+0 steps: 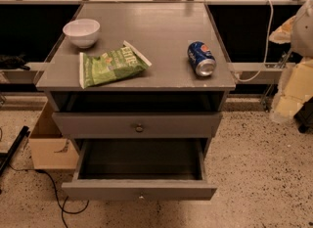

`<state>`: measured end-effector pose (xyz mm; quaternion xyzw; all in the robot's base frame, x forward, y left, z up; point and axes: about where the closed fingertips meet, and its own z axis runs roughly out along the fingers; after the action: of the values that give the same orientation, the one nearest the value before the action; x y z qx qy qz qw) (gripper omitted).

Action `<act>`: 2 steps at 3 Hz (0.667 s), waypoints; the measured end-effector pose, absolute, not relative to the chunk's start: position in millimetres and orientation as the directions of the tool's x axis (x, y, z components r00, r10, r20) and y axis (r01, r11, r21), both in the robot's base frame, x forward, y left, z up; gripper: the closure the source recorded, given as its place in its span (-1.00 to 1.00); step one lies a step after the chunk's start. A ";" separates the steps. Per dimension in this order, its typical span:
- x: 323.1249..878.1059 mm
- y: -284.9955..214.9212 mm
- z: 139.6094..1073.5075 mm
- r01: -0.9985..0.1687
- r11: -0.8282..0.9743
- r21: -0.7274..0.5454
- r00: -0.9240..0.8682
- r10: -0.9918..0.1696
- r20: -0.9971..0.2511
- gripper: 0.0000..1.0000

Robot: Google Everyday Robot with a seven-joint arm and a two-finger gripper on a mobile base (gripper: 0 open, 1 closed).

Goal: Close middle drawer

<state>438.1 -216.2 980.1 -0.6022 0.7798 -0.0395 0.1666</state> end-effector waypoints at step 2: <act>425.1 -227.4 961.4 -0.919 0.324 -0.223 -0.255 -0.923 -0.288 -1.00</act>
Offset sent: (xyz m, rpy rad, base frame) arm -0.0383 -0.0368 -0.0626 0.2649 0.0774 -0.1069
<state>425.1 -227.4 961.4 -0.5814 0.7923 -0.0050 0.1851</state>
